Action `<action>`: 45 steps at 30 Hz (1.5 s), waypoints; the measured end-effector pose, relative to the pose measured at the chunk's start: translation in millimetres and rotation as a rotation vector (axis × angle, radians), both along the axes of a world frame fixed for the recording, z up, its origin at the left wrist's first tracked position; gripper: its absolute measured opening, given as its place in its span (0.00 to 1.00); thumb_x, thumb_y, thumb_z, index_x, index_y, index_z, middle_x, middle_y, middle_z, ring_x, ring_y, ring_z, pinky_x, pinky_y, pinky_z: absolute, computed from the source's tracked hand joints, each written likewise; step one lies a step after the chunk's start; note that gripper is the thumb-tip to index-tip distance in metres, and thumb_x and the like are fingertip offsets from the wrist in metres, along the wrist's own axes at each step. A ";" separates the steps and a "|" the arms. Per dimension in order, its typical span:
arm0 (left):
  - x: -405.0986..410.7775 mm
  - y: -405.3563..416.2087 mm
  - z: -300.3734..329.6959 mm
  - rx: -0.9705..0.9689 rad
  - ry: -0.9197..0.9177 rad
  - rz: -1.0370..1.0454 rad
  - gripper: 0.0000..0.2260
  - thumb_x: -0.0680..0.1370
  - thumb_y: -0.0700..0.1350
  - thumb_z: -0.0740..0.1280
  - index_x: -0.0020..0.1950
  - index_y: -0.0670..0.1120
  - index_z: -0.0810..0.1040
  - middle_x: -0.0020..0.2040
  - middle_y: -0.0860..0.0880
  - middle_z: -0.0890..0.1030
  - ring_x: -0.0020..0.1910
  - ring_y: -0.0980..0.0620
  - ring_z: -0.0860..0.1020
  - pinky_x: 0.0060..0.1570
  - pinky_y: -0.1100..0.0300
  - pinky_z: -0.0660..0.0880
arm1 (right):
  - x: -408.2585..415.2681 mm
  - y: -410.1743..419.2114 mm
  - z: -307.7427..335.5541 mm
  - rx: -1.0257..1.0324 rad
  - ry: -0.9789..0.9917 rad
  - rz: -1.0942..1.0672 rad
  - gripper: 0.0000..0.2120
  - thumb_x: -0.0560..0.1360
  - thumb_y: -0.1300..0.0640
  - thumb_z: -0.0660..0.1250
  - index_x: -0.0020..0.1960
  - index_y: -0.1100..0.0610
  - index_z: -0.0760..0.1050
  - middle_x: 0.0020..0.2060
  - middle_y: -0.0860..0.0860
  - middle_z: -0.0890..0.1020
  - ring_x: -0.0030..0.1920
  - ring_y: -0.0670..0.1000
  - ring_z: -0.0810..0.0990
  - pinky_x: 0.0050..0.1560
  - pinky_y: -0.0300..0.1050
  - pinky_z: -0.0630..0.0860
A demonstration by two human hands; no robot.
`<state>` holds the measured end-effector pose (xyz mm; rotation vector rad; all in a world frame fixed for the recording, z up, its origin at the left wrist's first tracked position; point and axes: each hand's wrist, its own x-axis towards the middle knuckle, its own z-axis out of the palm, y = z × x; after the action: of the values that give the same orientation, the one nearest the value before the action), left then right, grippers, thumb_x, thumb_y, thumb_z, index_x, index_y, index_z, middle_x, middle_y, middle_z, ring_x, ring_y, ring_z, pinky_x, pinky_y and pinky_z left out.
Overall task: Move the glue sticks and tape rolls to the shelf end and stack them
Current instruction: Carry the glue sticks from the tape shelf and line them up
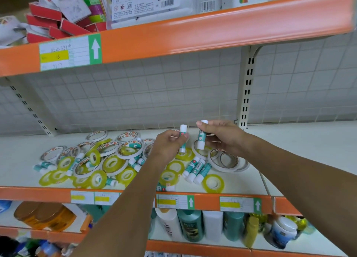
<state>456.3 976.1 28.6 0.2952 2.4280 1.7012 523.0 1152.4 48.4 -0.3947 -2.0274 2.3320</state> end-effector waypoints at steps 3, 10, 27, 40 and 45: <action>3.8 6.4 1.4 0.021 -0.023 -0.002 0.11 0.73 0.57 0.74 0.46 0.51 0.82 0.40 0.53 0.84 0.37 0.52 0.80 0.49 0.51 0.80 | 6.9 4.4 2.0 -0.024 -0.036 0.006 0.17 0.68 0.43 0.78 0.50 0.52 0.82 0.42 0.49 0.82 0.42 0.49 0.81 0.37 0.39 0.78; 9.5 15.0 4.9 0.064 -0.040 -0.044 0.11 0.74 0.54 0.74 0.48 0.48 0.82 0.42 0.48 0.84 0.38 0.52 0.80 0.46 0.52 0.81 | 19.0 17.4 5.3 -0.190 -0.071 -0.052 0.25 0.70 0.51 0.78 0.61 0.63 0.78 0.49 0.58 0.81 0.43 0.51 0.84 0.36 0.38 0.80; 18.4 37.6 4.6 0.114 -0.101 -0.117 0.10 0.75 0.50 0.74 0.52 0.47 0.80 0.44 0.47 0.85 0.41 0.51 0.83 0.42 0.59 0.82 | 38.5 42.3 4.7 -0.312 -0.188 -0.111 0.18 0.72 0.51 0.76 0.56 0.62 0.80 0.40 0.55 0.85 0.35 0.46 0.80 0.34 0.35 0.80; 28.8 52.5 10.9 0.092 -0.041 -0.176 0.09 0.74 0.48 0.75 0.49 0.47 0.80 0.41 0.49 0.84 0.38 0.53 0.81 0.47 0.56 0.80 | 62.0 46.6 8.4 -0.400 -0.132 -0.101 0.16 0.75 0.55 0.72 0.57 0.66 0.78 0.49 0.61 0.85 0.41 0.50 0.86 0.36 0.37 0.82; 29.0 50.1 10.0 0.037 -0.009 -0.222 0.09 0.72 0.48 0.77 0.48 0.48 0.80 0.43 0.47 0.85 0.42 0.49 0.84 0.51 0.51 0.81 | 70.2 33.9 8.5 -0.172 -0.104 -0.106 0.09 0.76 0.52 0.71 0.52 0.57 0.82 0.36 0.46 0.83 0.36 0.41 0.76 0.39 0.32 0.73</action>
<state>485.3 1026.2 38.6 0.5386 2.2624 1.6481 593.3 1186.3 56.9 -0.6257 -1.8012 2.4766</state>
